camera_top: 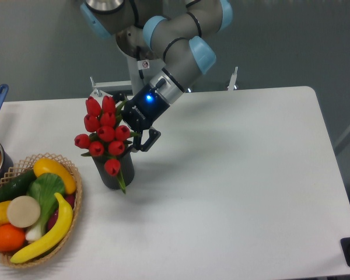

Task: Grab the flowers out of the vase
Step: 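Lower the gripper around the tulip stems and close it, then lift the gripped tulip bunch up out of the black vase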

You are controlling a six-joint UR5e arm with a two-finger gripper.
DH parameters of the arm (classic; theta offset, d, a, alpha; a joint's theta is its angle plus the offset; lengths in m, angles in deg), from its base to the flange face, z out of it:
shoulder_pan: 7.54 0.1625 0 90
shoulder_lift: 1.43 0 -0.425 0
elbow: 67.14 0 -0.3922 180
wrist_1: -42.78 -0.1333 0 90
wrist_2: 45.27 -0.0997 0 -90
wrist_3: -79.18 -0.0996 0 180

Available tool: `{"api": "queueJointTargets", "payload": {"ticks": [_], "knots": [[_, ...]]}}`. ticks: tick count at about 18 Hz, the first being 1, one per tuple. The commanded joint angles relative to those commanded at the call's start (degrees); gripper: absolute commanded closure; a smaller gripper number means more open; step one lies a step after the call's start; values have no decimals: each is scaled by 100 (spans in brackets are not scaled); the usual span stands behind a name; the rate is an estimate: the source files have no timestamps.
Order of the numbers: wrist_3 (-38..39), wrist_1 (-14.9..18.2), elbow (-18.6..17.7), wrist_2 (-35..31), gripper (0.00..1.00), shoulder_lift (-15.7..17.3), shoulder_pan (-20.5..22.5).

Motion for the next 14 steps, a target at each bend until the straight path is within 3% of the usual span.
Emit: {"api": "queueJointTargets", "payload": {"ticks": [1, 4, 7, 14], "knots": [[0, 0, 0, 0, 12, -9, 0], [-9, 0, 9, 9, 68, -9, 0], [-9, -9, 97, 9, 100, 0, 9], [35, 0, 193, 114, 100, 70, 96]]}}
